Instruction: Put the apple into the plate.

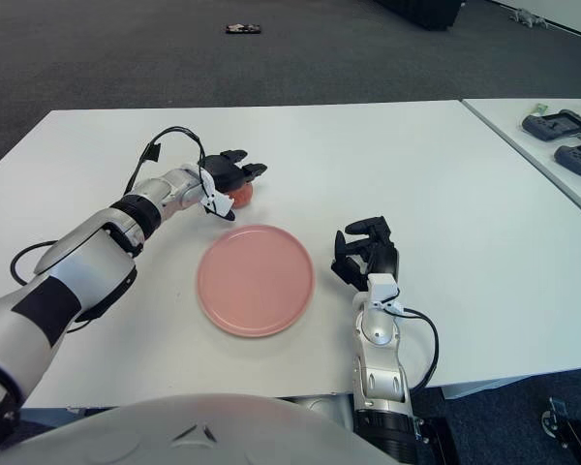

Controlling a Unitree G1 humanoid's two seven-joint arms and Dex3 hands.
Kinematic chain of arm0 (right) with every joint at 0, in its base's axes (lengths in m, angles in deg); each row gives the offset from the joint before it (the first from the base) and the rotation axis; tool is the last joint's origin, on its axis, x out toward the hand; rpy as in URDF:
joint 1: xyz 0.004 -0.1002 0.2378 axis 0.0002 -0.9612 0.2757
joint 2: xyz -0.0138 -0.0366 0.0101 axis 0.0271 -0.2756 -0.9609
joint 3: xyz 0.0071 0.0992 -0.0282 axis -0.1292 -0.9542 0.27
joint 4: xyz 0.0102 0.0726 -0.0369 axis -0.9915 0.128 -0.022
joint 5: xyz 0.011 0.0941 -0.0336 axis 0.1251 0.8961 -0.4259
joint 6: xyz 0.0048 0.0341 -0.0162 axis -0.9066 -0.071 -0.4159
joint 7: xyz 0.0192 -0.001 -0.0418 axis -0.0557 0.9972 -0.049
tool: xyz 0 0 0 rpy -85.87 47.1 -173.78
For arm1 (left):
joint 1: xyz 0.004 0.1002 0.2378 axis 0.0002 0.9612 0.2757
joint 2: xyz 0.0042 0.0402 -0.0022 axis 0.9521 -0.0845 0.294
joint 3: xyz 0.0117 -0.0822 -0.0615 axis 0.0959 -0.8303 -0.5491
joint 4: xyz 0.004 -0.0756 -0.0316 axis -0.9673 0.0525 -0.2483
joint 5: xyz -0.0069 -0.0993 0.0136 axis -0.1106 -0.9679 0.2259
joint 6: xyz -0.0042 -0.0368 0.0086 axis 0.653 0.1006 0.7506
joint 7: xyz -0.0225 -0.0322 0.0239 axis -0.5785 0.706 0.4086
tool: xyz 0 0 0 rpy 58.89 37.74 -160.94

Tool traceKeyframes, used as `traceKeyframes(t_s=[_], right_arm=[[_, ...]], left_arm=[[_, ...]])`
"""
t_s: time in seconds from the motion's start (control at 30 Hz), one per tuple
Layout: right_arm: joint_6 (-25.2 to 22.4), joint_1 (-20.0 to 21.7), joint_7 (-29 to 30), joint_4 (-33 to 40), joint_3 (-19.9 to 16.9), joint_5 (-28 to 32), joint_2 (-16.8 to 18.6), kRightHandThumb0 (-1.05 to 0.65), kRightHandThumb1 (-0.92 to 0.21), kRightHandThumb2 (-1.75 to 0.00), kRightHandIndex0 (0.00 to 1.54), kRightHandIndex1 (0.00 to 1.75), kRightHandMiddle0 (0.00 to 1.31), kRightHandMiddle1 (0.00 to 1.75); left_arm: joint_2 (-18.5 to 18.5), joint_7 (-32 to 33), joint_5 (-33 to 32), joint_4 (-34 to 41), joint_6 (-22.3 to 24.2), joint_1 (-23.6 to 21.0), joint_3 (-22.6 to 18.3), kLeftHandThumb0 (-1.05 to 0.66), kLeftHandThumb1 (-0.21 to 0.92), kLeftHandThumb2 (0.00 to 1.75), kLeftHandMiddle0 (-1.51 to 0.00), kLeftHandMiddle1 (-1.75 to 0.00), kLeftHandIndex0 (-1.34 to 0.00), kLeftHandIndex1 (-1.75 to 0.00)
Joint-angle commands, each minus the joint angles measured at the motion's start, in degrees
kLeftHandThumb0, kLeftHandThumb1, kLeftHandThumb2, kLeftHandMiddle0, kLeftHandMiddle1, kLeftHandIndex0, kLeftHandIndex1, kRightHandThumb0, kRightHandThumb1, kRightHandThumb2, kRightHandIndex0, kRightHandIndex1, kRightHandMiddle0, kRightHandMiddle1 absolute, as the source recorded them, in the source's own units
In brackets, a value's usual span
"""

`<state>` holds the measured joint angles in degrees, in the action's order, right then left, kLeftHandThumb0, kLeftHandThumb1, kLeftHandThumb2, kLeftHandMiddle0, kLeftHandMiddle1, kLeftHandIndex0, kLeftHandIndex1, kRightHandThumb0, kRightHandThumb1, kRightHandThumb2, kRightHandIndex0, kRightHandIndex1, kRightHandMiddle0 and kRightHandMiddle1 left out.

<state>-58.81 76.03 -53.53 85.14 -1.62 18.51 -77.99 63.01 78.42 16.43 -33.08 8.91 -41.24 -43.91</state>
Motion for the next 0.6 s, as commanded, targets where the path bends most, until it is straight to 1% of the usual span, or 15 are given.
traceKeyframes(t_s=[0.0, 0.23, 0.57], right_arm=[[1.2, 0.2, 0.5, -0.1, -0.2, -0.3, 0.0, -0.39, -0.66, -0.89, 0.56, 1.57, 0.35, 1.75], [2.9, 0.4, 0.4, -1.2, -0.4, -0.4, -0.5, -0.39, -0.66, -0.89, 0.55, 1.59, 0.35, 1.75], [5.5, 0.6, 0.5, -2.6, -1.0, 0.1, -0.4, -0.39, -0.66, -0.89, 0.54, 1.61, 0.35, 1.75]], left_arm=[[-0.5, -1.4, -0.3, -1.4, 2.3, 0.2, 0.2, -1.02, 0.57, 0.74, 0.0, 0.0, 0.0, 0.0], [-0.5, -1.9, 0.2, -2.2, 3.9, 0.8, 0.8, -1.05, 0.62, 0.69, 0.0, 0.0, 0.0, 0.0], [0.2, -2.2, 0.2, -2.8, 5.1, 1.5, 1.1, -1.05, 0.64, 0.68, 0.0, 0.0, 0.0, 0.0]])
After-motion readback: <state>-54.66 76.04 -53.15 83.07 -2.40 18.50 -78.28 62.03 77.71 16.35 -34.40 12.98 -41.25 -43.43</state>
